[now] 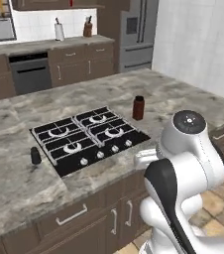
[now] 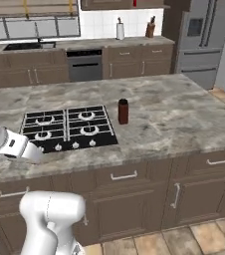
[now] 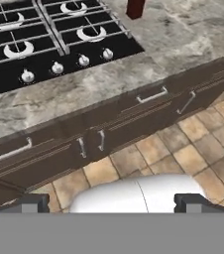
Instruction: Collect the paprika, ketchup, and shaker from the cabinet and place them next to the stove.
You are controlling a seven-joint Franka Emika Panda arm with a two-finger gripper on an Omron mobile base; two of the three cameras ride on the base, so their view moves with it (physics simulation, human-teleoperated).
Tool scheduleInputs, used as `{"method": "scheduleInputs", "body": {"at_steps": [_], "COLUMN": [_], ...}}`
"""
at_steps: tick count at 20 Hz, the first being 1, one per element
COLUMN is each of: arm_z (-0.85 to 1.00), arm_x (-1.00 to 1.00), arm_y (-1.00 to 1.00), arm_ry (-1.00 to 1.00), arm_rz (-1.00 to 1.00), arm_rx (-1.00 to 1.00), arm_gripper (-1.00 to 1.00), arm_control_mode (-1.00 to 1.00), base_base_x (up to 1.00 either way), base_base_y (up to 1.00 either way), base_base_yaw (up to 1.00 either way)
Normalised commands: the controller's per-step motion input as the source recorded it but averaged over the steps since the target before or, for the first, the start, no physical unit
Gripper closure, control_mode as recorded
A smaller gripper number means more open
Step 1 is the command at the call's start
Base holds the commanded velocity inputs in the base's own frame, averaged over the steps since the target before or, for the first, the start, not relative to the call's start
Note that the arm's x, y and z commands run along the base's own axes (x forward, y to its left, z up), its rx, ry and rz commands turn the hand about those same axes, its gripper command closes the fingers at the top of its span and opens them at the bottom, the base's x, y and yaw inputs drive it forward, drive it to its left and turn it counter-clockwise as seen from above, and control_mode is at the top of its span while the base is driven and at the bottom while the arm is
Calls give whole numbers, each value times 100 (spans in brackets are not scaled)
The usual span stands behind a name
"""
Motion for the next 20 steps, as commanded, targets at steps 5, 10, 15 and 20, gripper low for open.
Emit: {"method": "scheduleInputs", "body": {"at_steps": [5, 10, 15, 20], "arm_z": [0, 0, 0, 0], "arm_x": [0, 0, 0, 0], "arm_y": [0, 0, 0, 0], "arm_ry": [0, 0, 0, 0], "arm_rz": [0, 0, 0, 0], "arm_rx": [0, 0, 0, 0], "arm_gripper": [-100, -100, -100, -100], "arm_control_mode": [100, 100, 100, 100], "base_base_x": [-12, -6, 25, 32], "base_base_y": [0, -4, -59, -83], "base_base_yaw": [-75, -74, -58, -37]}}
